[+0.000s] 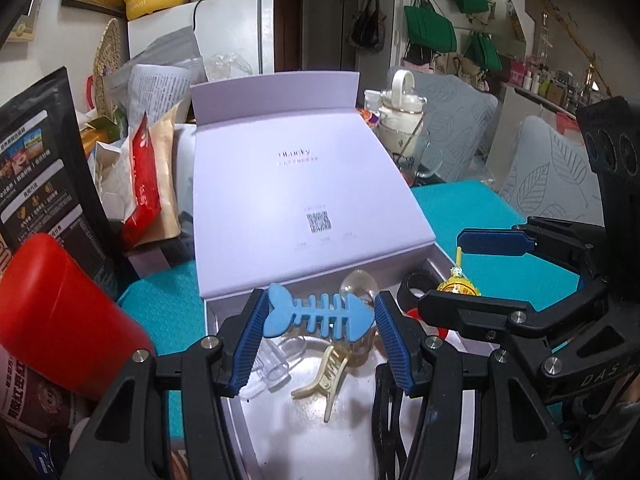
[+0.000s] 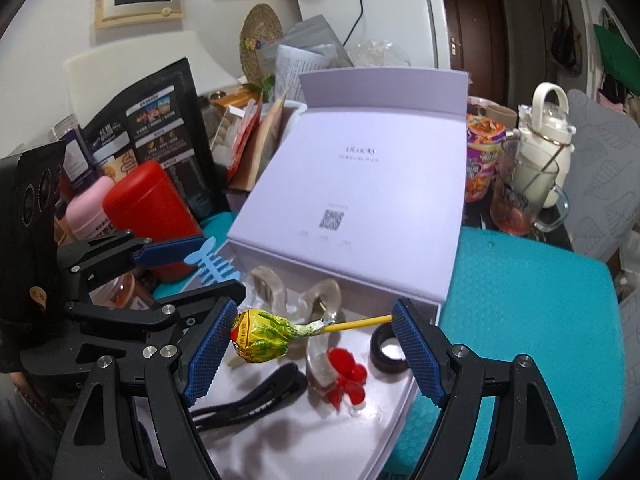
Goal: Organize rigid objects
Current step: 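Lower the lollipop into the box and open the right gripper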
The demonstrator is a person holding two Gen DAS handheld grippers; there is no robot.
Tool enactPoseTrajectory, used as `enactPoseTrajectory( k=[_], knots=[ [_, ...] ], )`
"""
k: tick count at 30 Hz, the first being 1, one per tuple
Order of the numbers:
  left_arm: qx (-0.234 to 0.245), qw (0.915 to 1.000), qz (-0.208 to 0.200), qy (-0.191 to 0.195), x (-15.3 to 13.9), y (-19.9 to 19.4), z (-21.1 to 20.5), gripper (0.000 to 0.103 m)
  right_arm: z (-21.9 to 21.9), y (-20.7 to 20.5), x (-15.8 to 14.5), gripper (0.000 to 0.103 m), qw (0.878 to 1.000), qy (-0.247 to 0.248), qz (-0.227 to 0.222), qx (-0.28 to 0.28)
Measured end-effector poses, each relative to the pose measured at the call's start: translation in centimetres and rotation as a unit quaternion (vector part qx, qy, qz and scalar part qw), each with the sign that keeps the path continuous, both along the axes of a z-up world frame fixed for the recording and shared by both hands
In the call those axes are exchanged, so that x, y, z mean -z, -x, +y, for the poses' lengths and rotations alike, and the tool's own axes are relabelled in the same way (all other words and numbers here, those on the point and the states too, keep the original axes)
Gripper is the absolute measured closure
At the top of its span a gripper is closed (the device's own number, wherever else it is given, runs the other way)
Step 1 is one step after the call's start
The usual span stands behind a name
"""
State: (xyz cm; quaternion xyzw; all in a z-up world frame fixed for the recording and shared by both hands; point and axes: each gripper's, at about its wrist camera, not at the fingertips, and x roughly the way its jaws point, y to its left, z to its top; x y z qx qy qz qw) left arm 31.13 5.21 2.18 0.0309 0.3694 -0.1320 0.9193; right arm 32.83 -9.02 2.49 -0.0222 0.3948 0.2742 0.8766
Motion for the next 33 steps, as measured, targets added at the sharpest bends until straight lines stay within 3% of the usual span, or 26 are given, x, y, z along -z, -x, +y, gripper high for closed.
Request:
enactPoseTrajectory(
  k=[7, 12, 21, 33],
  knots=[
    [-0.001, 0.9995, 0.028, -0.011, 1.5, 0.1, -0.3, 0.048, -0.1, 0.6, 1.8, 0.023, 1.0, 0.002, 0.024, -0.006],
    [0.003, 0.9982, 0.06, 0.002, 2.9, 0.1, 0.0, 0.048, 0.0, 1.1, 2.6, 0.023, 1.0, 0.008, 0.029, -0.011],
    [-0.001, 0.9978, 0.066, -0.001, 3.1, 0.1, 0.2, 0.048, -0.6, 1.3, 3.3, 0.023, 0.999, -0.002, 0.034, -0.01],
    [0.001, 0.993, 0.118, 0.004, 5.0, -0.8, 0.1, 0.048, 0.6, 1.6, 4.0, 0.023, 0.998, 0.047, 0.029, -0.031]
  ],
)
